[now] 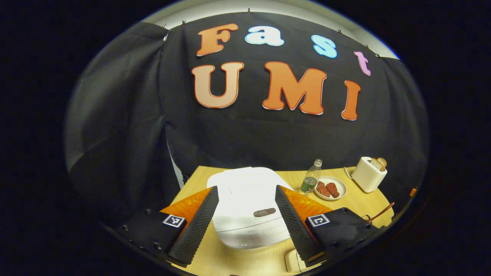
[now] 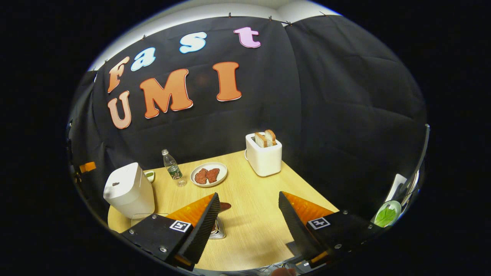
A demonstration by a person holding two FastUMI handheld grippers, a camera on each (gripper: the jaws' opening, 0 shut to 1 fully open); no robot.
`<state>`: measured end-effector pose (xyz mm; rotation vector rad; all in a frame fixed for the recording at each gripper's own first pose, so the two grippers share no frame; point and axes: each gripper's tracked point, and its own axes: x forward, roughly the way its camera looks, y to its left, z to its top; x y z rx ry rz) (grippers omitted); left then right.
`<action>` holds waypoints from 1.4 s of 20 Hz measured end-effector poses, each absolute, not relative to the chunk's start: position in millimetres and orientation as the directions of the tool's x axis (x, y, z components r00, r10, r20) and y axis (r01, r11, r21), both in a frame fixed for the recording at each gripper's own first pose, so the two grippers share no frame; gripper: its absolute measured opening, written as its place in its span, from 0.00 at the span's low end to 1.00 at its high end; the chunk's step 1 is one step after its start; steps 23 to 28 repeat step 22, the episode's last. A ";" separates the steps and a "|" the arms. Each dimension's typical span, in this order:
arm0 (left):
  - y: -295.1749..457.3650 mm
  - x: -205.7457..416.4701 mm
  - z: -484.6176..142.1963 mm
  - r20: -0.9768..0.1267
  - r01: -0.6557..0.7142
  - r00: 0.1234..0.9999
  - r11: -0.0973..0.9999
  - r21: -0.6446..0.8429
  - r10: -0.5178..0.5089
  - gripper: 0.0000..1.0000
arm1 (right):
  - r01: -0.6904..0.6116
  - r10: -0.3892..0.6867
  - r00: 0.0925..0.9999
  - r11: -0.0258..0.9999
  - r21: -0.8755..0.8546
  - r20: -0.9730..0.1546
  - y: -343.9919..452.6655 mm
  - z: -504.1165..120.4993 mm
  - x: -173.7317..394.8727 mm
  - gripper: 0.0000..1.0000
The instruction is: Close the left gripper, press the button to open the rice cooker; take a wooden spoon from the chopstick holder with the right hand, scoop a spoonful of rice and pour it into the rice cooker, then put the wooden spoon back into the chopstick holder.
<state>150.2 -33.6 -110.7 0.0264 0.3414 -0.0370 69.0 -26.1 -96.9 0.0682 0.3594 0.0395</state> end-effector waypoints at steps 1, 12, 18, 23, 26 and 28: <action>-27.1 141.0 -91.4 -0.299 0.030 0.954 0.999 0.017 -0.023 0.99 | -0.032 0.052 0.945 0.997 0.067 -0.324 -26.2 -83.3 72.1 0.95; -5.1 53.5 20.7 -0.092 -0.020 0.996 1.000 -0.014 0.018 0.99 | -0.123 0.123 0.992 0.992 -0.035 -0.021 -8.1 54.6 82.9 0.95; -12.6 42.2 27.4 -0.049 -0.011 0.999 1.000 -0.003 0.011 0.99 | -0.147 0.148 0.989 0.987 -0.060 0.021 -5.5 61.9 77.3 0.95; -20.2 38.1 27.3 -0.044 -0.017 0.999 1.000 0.021 0.018 0.99 | -0.164 0.165 0.986 0.986 -0.036 0.013 -7.9 57.0 77.3 0.95; -20.2 38.1 27.3 -0.044 -0.017 0.999 1.000 0.021 0.018 0.99 | -0.164 0.165 0.986 0.986 -0.036 0.013 -7.9 57.0 77.3 0.95; -20.2 38.1 27.3 -0.044 -0.017 0.999 1.000 0.021 0.018 0.99 | -0.164 0.165 0.986 0.986 -0.036 0.013 -7.9 57.0 77.3 0.95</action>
